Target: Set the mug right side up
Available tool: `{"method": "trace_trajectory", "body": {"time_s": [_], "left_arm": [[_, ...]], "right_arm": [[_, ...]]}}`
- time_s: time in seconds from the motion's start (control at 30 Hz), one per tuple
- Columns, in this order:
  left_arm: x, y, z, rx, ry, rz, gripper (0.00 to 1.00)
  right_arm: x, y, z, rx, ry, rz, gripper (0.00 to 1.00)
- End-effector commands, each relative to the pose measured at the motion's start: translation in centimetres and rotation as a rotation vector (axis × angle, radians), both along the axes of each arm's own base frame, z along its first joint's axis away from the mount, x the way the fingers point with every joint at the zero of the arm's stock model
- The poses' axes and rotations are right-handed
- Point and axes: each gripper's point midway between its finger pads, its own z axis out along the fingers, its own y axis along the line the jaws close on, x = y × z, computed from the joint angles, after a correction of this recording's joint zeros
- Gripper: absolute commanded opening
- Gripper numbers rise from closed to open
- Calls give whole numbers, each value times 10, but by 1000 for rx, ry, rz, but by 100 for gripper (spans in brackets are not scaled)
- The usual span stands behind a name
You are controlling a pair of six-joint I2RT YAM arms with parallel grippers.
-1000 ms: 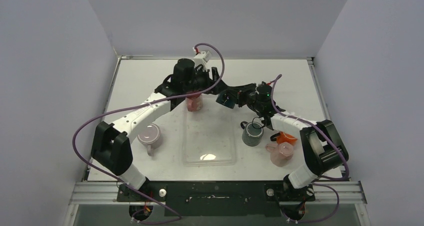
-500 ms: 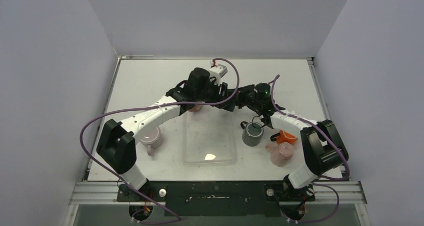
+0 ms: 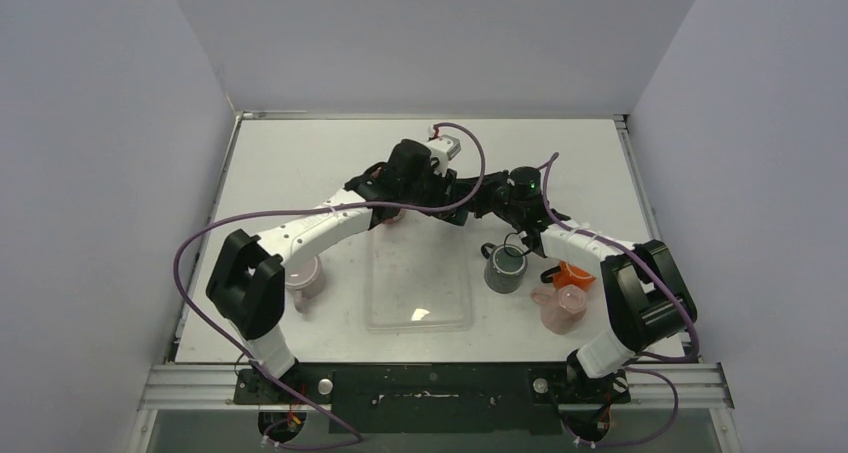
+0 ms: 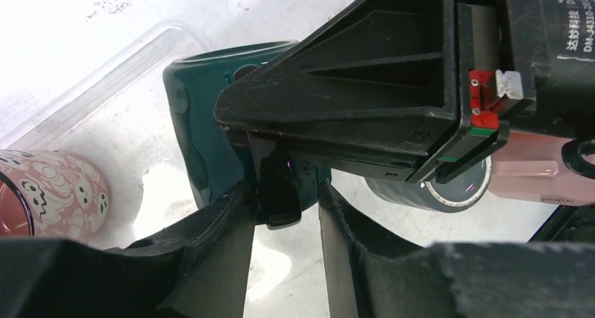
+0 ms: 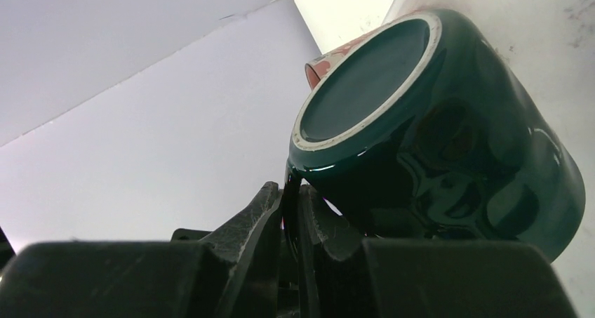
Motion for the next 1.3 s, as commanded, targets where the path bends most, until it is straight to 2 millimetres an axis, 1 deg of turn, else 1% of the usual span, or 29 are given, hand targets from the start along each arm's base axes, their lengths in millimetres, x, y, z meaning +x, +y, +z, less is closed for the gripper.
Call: {"method": "trace_trajectory", "body": {"time_s": [0.0, 0.03, 0.07, 0.1, 0.13, 0.23, 0.3, 0.33, 0.37, 0.4, 0.43, 0.47, 0.5, 0.63, 0.7, 0.73, 0.87, 0.97, 1.03, 1.07, 1.13, 1.2, 1.27], "left_arm": [[7, -12, 21, -30, -47, -17, 32], [7, -13, 22, -32, -50, -15, 27], [8, -13, 24, -33, -50, -14, 20], [8, -13, 26, -34, -49, -13, 11], [10, -12, 27, -32, -47, -7, 0], [12, -10, 32, -25, -36, 8, 0], [14, -8, 34, -24, -13, 18, 0], [15, -8, 33, -20, 4, 20, 0], [16, -7, 36, -24, 19, 23, 0], [16, -6, 38, -25, 37, 24, 0], [15, -7, 38, -29, 63, 20, 0], [15, -6, 39, -32, 84, 19, 0], [14, -5, 38, -30, 109, 21, 0], [17, -2, 38, -54, 199, 46, 0], [21, -2, 41, -69, 229, 66, 0], [23, -2, 43, -78, 243, 78, 0], [33, -1, 44, -105, 338, 133, 0], [38, 2, 37, -98, 417, 187, 0], [40, 4, 30, -88, 470, 221, 0], [41, 6, 28, -89, 489, 234, 0], [45, 5, 24, -97, 526, 251, 0], [47, 3, 25, -114, 552, 262, 0], [49, 1, 26, -135, 574, 264, 0]], "right_arm": [[-2, 8, 61, 123, -151, 34, 5], [-2, 8, 61, 124, -148, 35, 5], [-3, 9, 60, 120, -148, 38, 5], [-4, 8, 57, 113, -143, 40, 5], [-4, 8, 54, 100, -137, 45, 5], [-6, 6, 43, 51, -124, 62, 7], [-7, 3, 35, 3, -121, 71, 16], [-7, 1, 32, -20, -124, 75, 23], [-7, -2, 29, -46, -120, 78, 31], [-7, -5, 25, -78, -121, 82, 45], [-7, -9, 22, -110, -116, 82, 55], [-6, -14, 19, -139, -116, 83, 63], [-5, -20, 18, -162, -127, 80, 67], [-11, -42, 8, -272, -182, 91, 74], [-15, -52, 1, -341, -196, 94, 76], [-18, -57, 1, -375, -215, 92, 78], [-23, -68, -3, -529, -318, 126, 81], [-26, -66, -2, -674, -440, 203, 85], [-28, -58, 0, -791, -555, 284, 86], [-29, -58, -5, -860, -575, 321, 86], [-28, -52, -1, -956, -674, 380, 87], [-23, -48, 4, -1057, -786, 391, 86], [-21, -39, 5, -1108, -871, 391, 86]]}}
